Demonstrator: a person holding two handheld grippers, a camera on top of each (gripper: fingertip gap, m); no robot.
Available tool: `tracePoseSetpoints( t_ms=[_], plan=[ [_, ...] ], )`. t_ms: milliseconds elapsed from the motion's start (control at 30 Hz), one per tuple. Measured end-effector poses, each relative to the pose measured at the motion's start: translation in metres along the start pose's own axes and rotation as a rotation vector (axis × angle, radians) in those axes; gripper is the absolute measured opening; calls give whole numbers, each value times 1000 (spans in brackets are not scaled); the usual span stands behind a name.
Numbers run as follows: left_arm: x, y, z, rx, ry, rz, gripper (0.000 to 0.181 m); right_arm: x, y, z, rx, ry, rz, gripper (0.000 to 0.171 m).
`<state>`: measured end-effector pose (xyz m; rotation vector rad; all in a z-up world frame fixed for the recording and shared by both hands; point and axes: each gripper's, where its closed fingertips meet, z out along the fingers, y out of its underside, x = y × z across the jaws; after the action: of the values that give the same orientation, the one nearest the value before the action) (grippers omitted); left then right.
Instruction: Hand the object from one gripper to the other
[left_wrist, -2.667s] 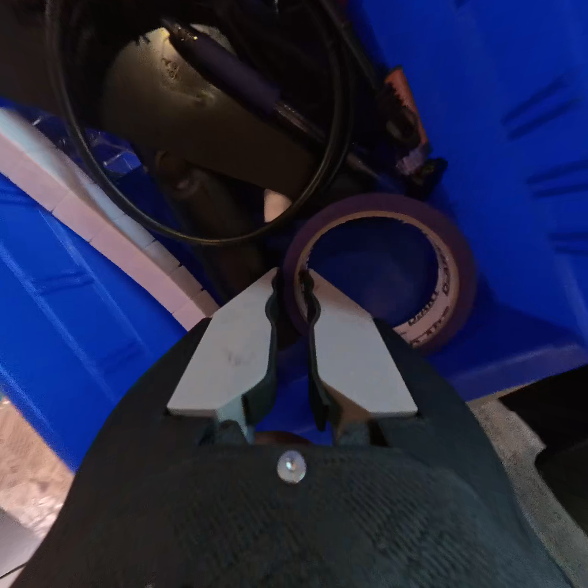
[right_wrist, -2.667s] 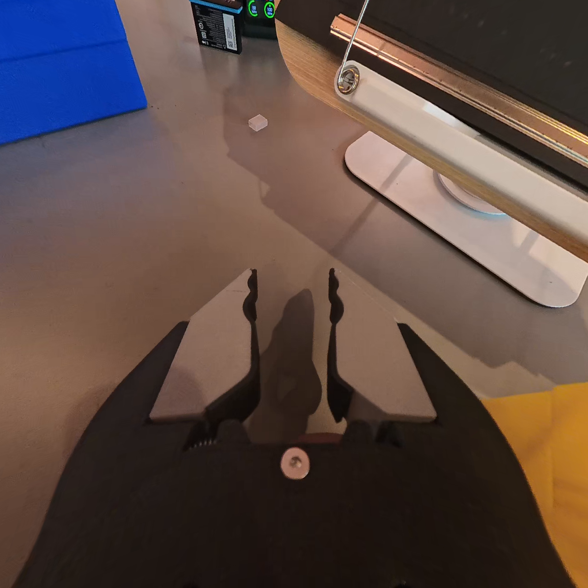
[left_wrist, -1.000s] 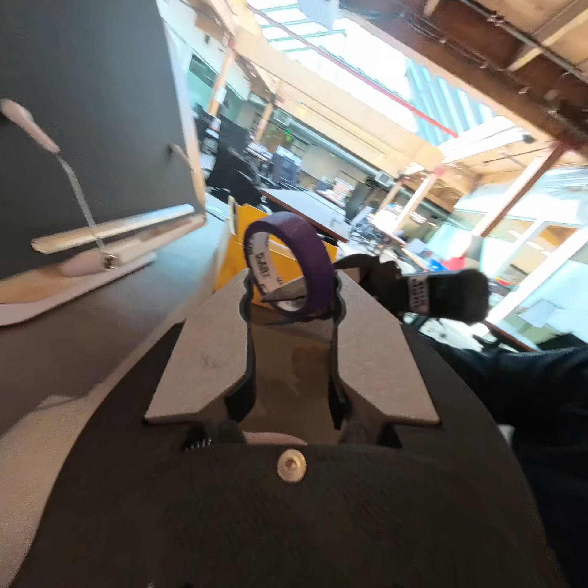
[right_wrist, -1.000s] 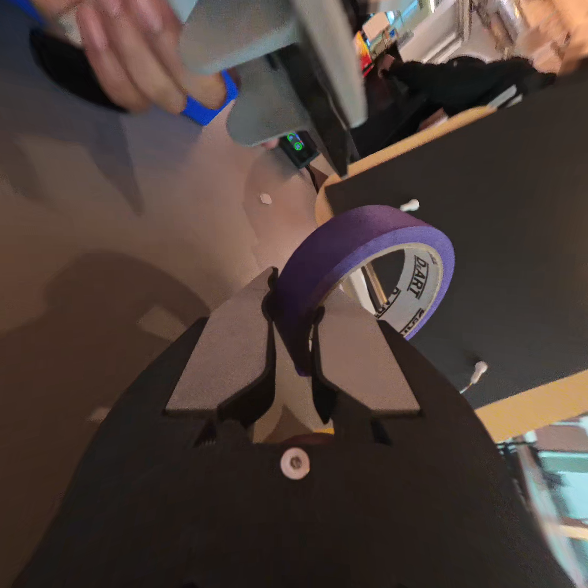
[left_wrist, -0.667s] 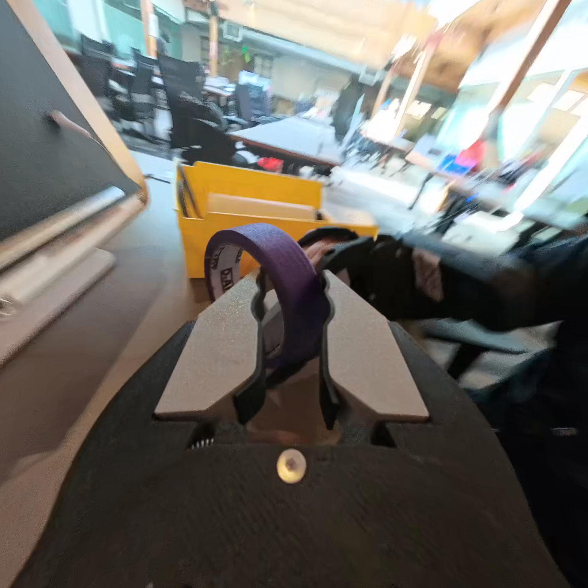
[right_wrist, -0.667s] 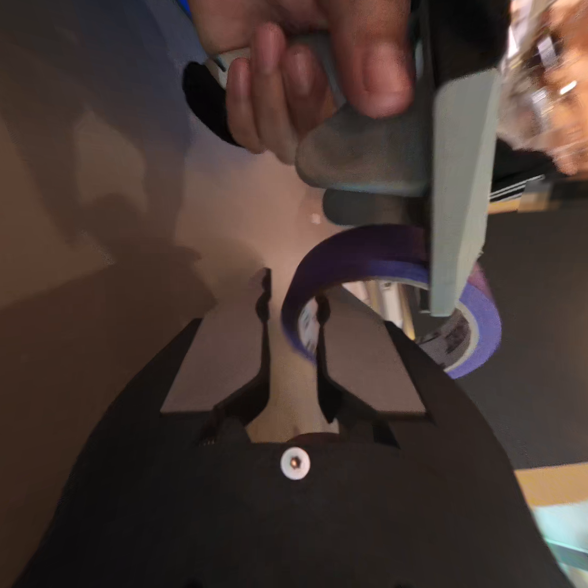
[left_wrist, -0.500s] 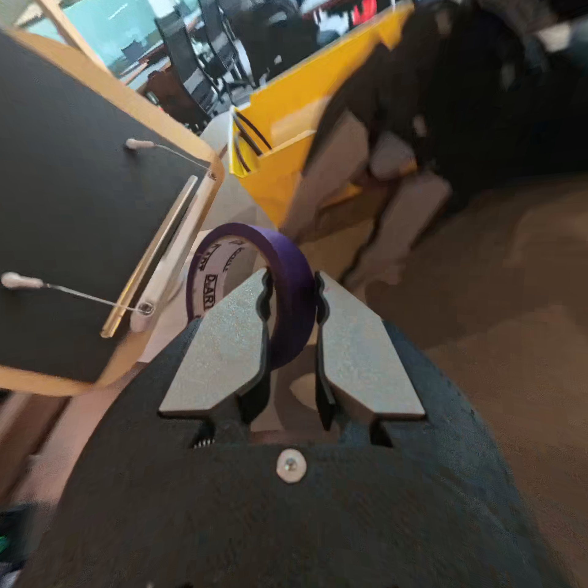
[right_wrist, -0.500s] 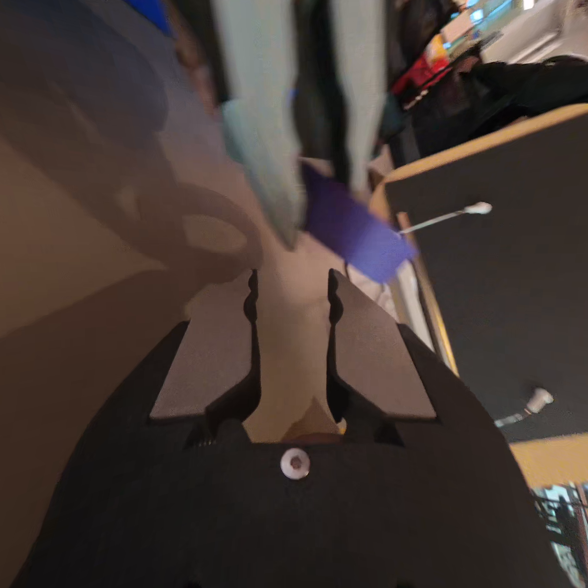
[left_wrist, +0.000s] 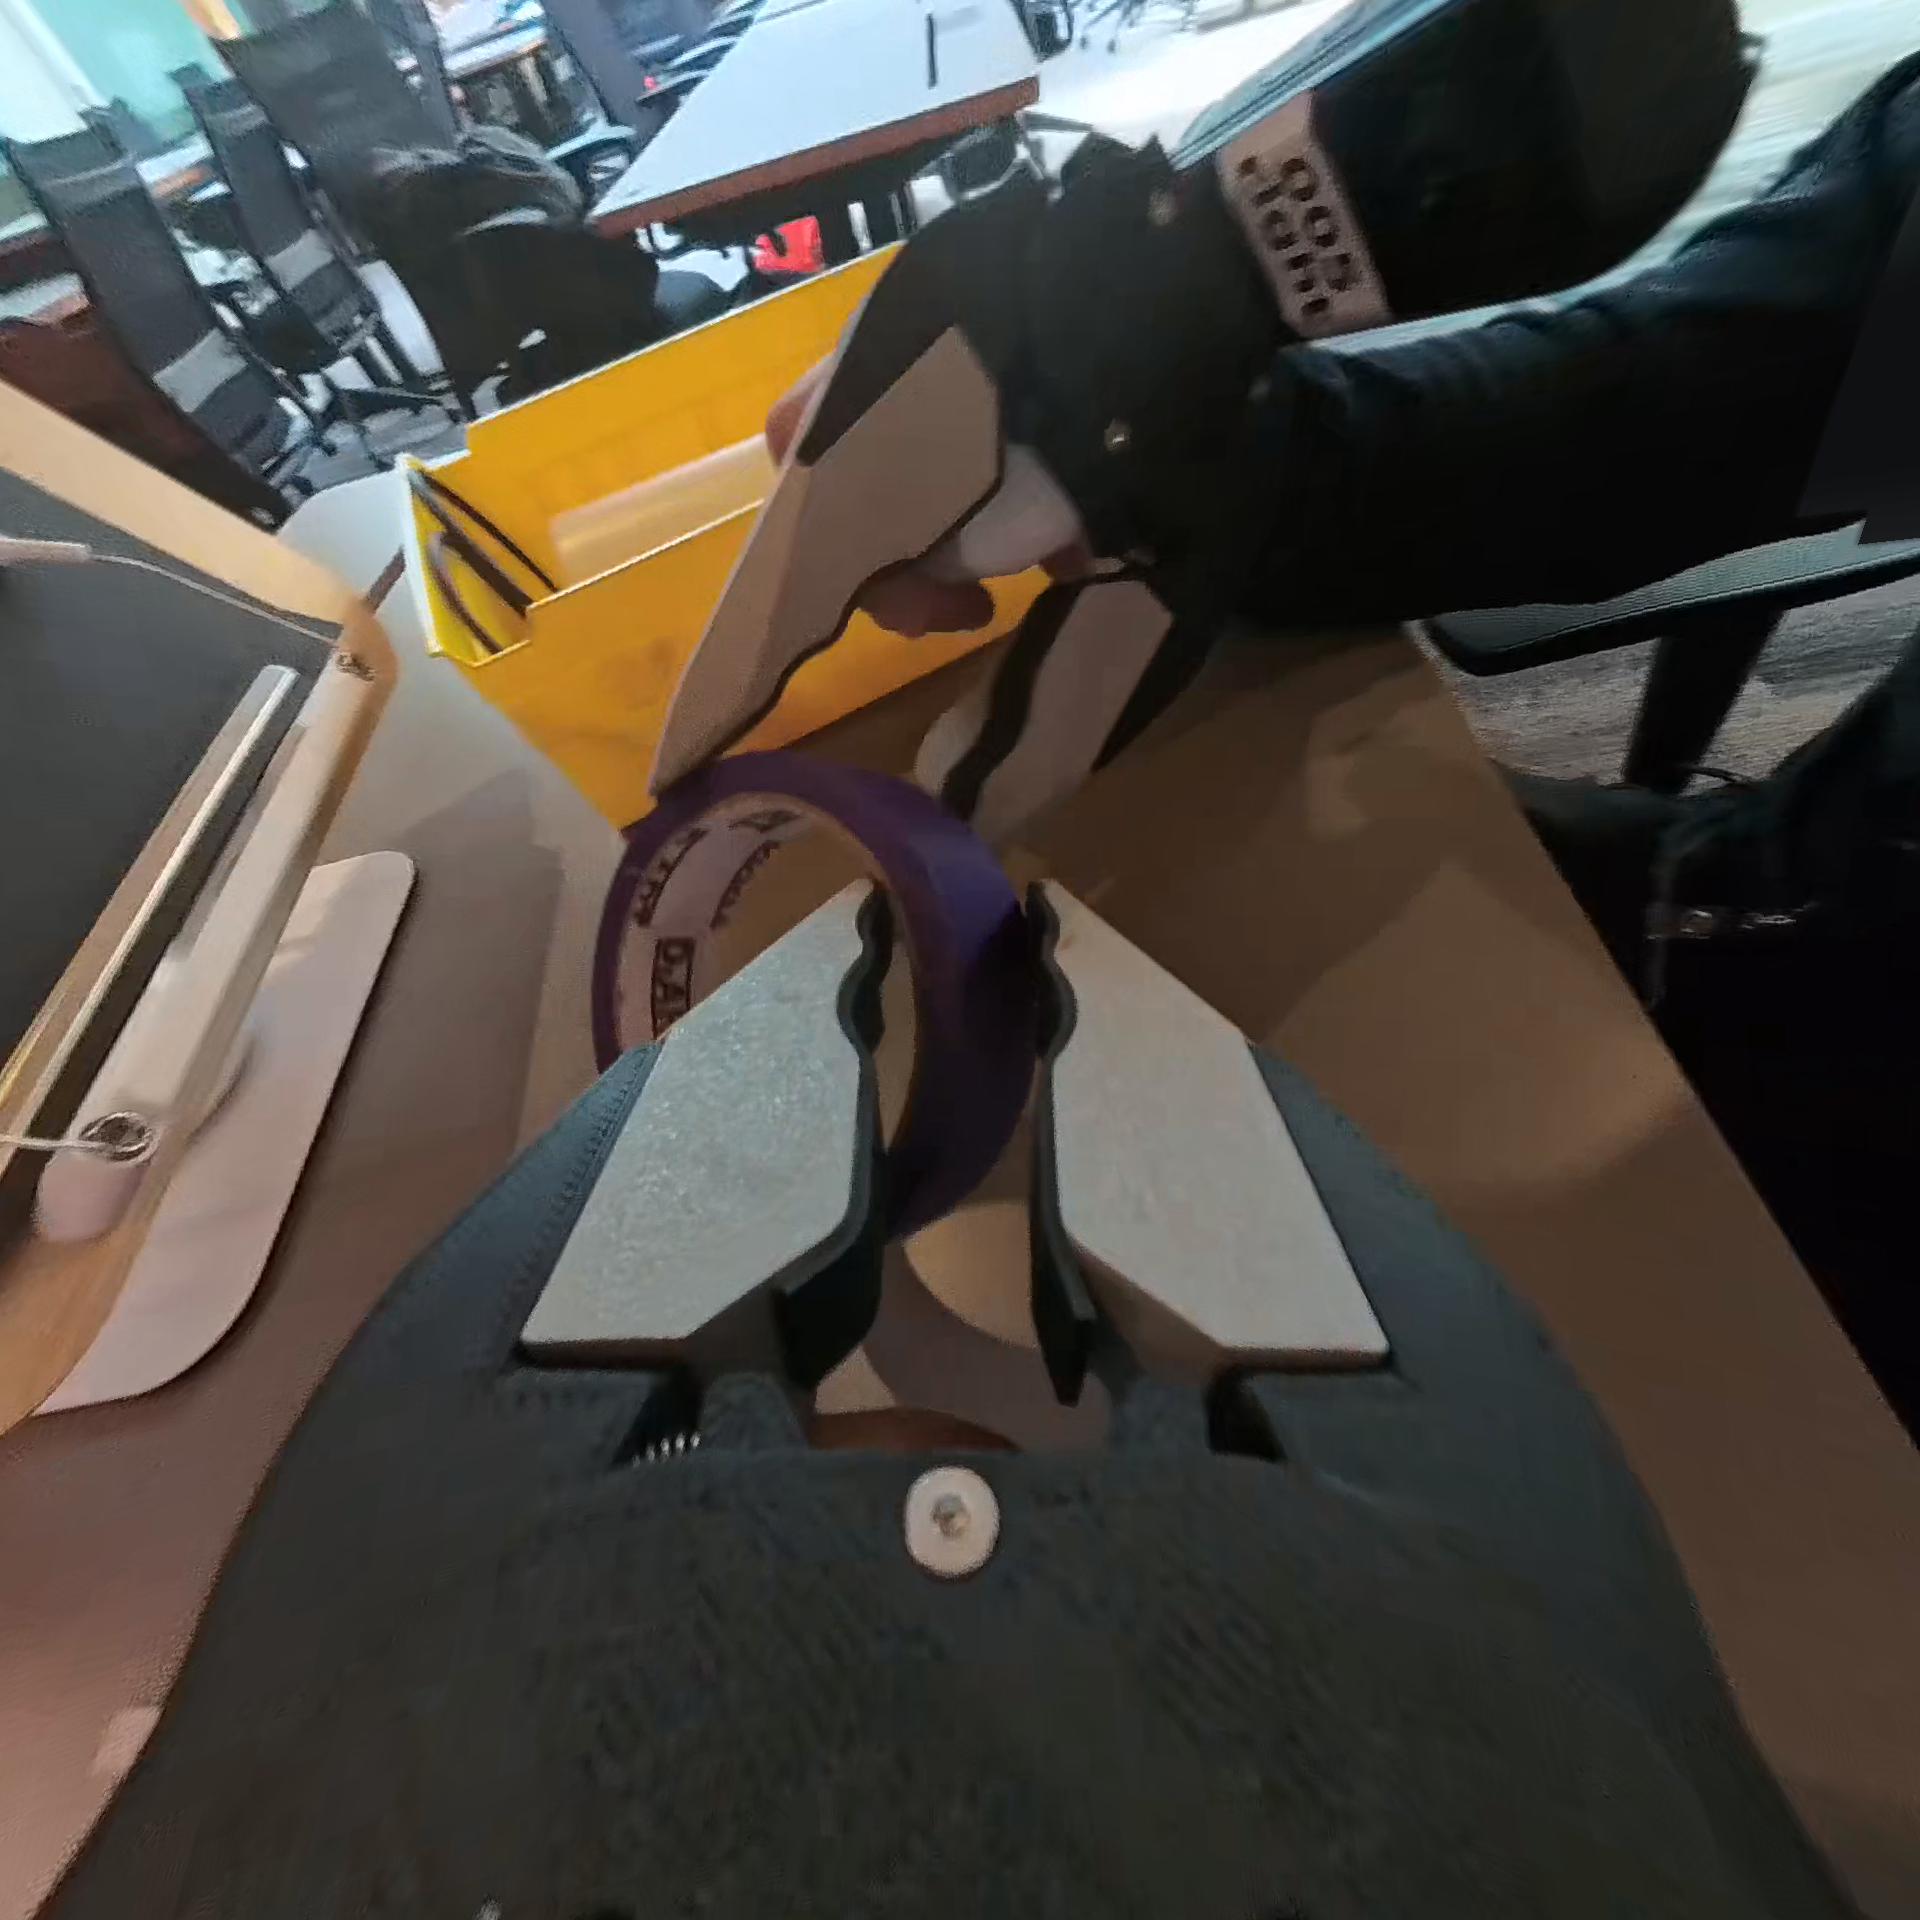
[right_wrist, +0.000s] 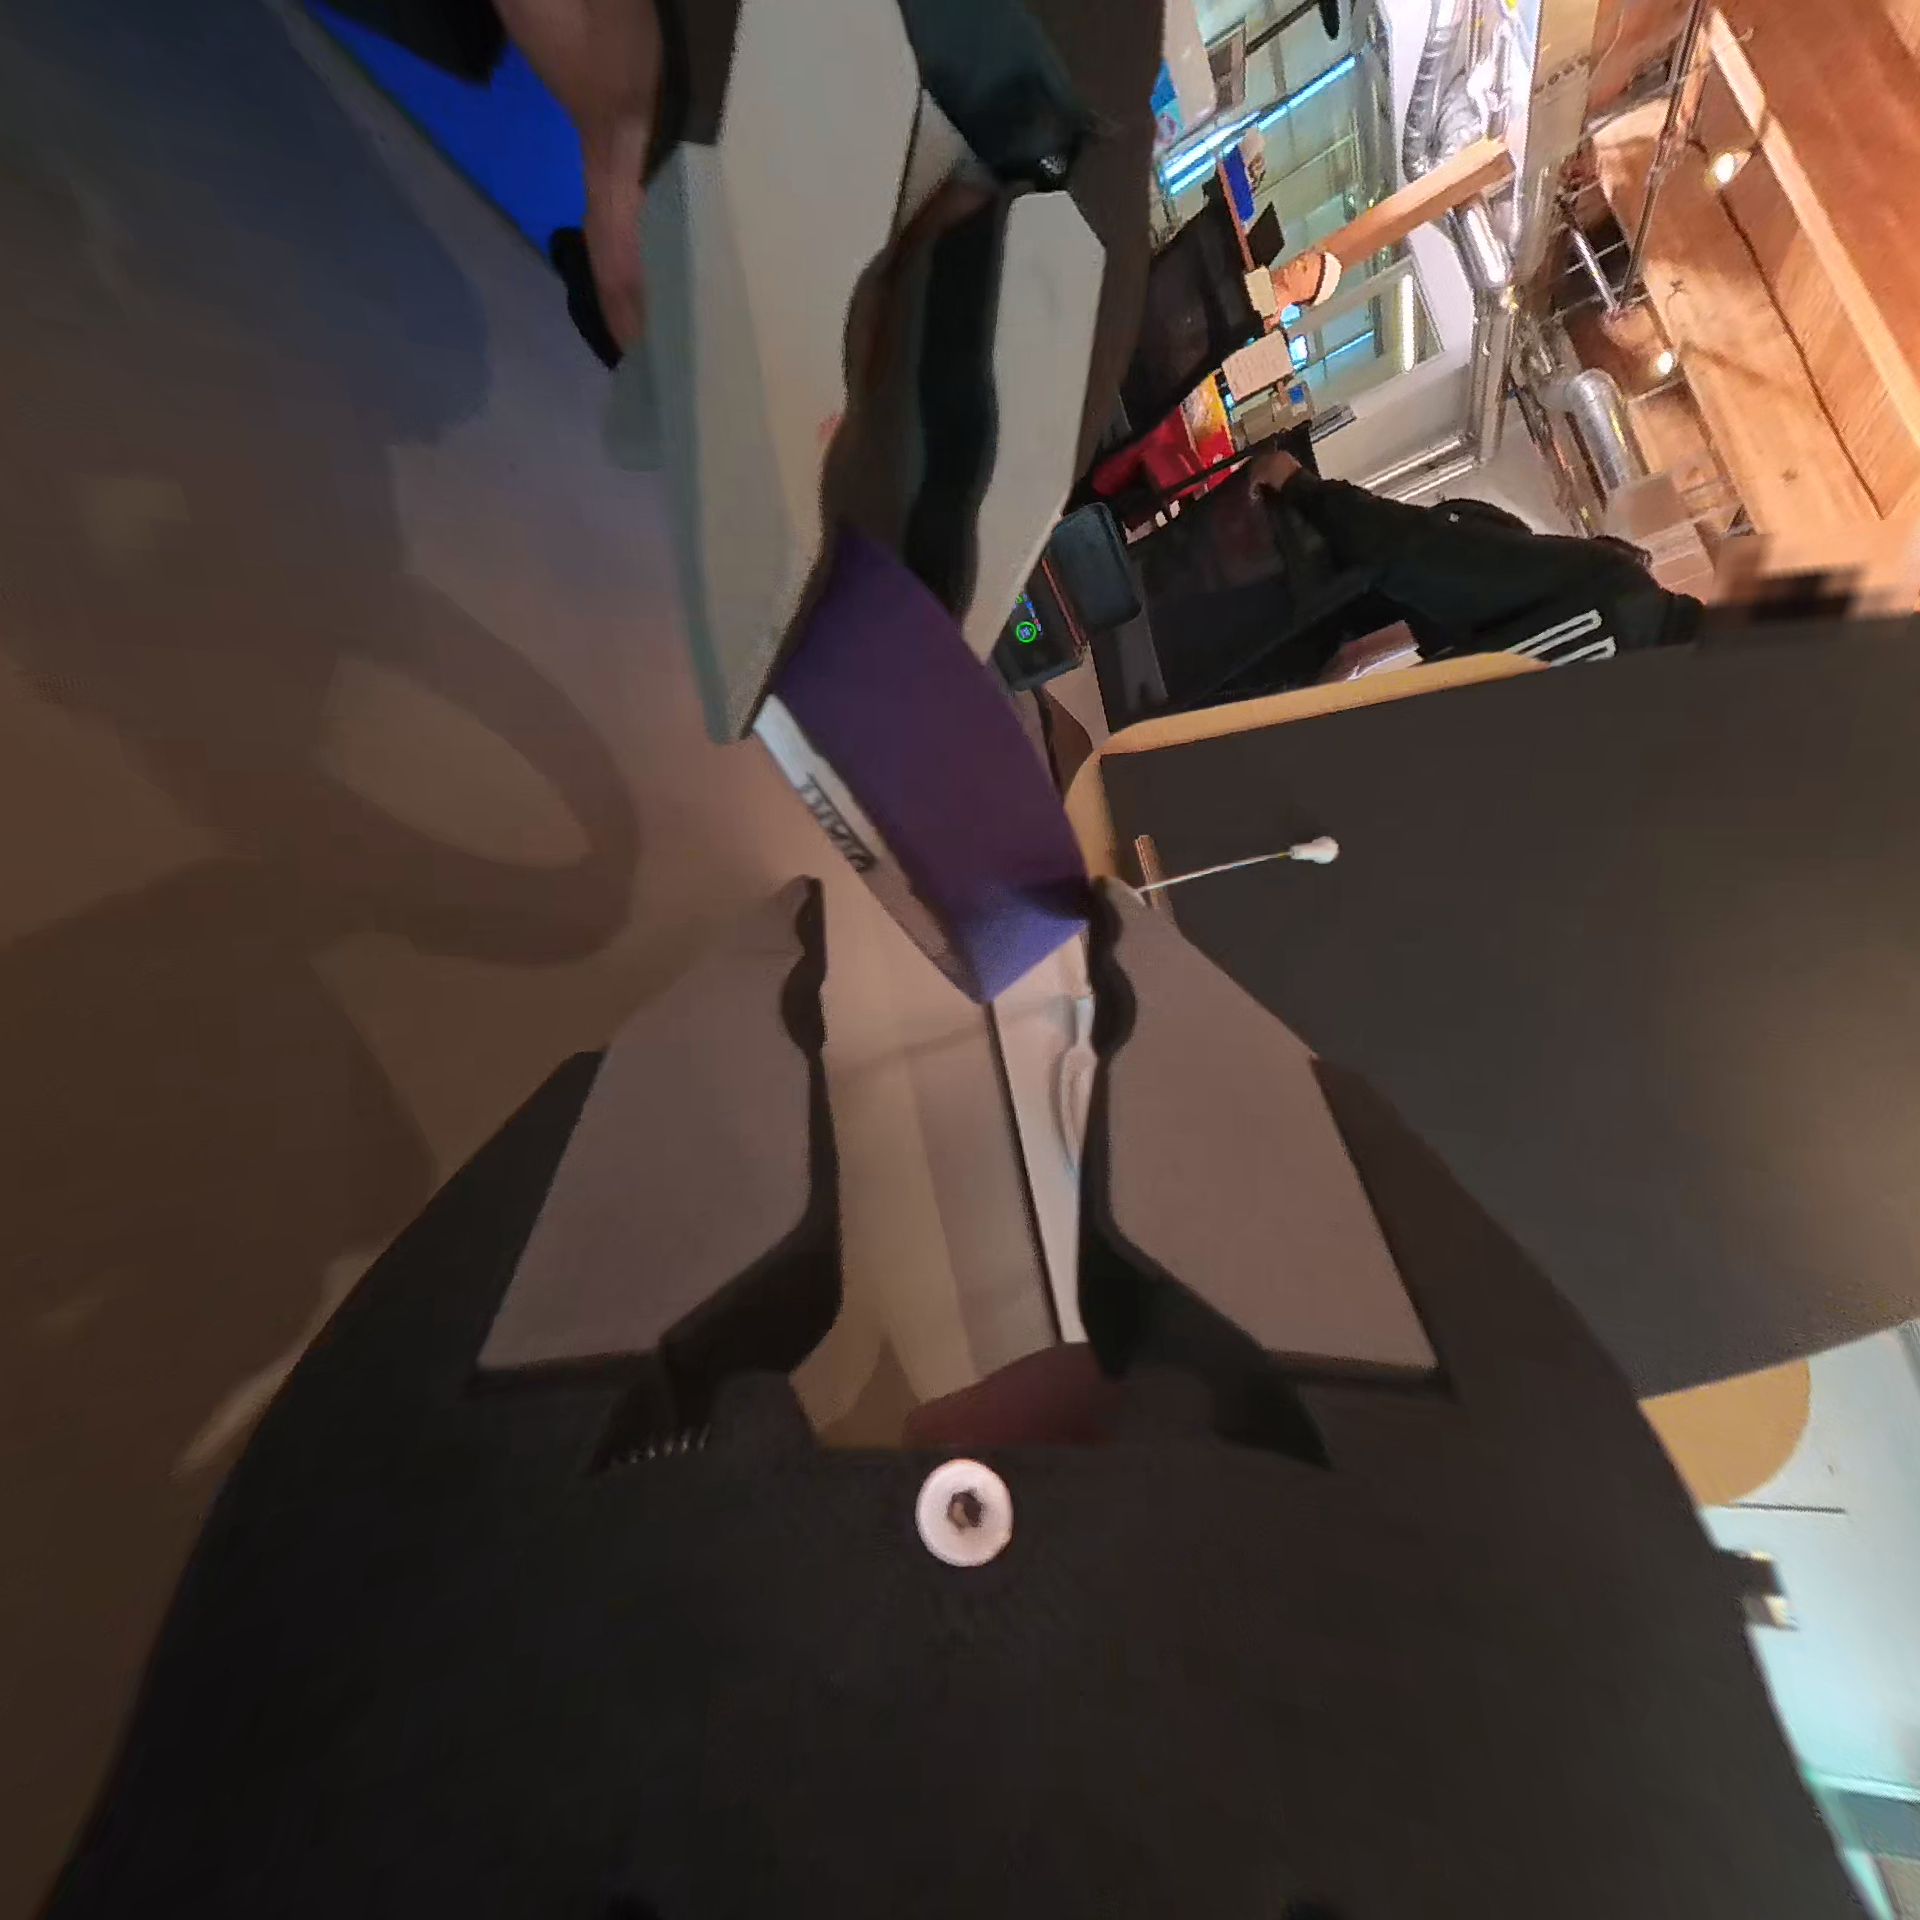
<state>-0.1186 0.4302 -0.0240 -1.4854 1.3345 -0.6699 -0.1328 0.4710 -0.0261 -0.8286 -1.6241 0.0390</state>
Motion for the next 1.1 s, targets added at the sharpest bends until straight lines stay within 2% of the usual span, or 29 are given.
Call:
tracePoseSetpoints(
  t_ms=[100, 167, 200, 300, 367, 433, 467, 500, 600, 767, 833, 867, 933, 1100],
  plan=[
    [4, -1, 0, 24, 37, -34, 23, 3, 1, 2, 24, -34, 107, 30],
    [11, 0, -1, 30, 93, -53, 23, 0, -1, 3, 50, -55, 137, 36],
    [18, -2, 0, 38, 133, -64, 22, -2, -2, 4, 57, -47, 111, 40],
    [25, -3, 3, 37, 173, -61, 22, -10, -2, 5, 24, -60, 26, 28],
    [9, -7, 1, 65, 82, -62, 25, -2, 6, 8, -10, -63, 140, 27],
    [-23, -18, -11, 151, -109, -58, 26, 13, 19, 12, -38, -69, 378, 24],
    [-33, -23, -18, 189, -183, -49, 25, 17, 28, 14, -61, -95, 516, 27],
    [-37, -25, -22, 195, -228, -21, 24, 17, 37, 15, -99, -131, 636, 22],
    [-41, -16, -21, 75, -350, 138, 42, 7, 56, 18, -184, -235, 885, 18],
    [-29, -7, -4, -68, -392, 413, 30, 2, 63, 14, -192, -346, 1159, 17],
    [-26, 2, 1, -162, -430, 524, 38, 0, 67, 11, -199, -393, 1251, 17],
    [-28, 5, 1, -211, -476, 595, 48, -2, 69, 9, -204, -419, 1291, 18],
    [-29, 7, 1, -278, -564, 762, 54, -9, 69, 6, -221, -480, 1339, 18],
    [-28, 25, 15, -403, -611, 1015, 59, -23, 58, 3, -227, -600, 1371, 19]
  ],
)
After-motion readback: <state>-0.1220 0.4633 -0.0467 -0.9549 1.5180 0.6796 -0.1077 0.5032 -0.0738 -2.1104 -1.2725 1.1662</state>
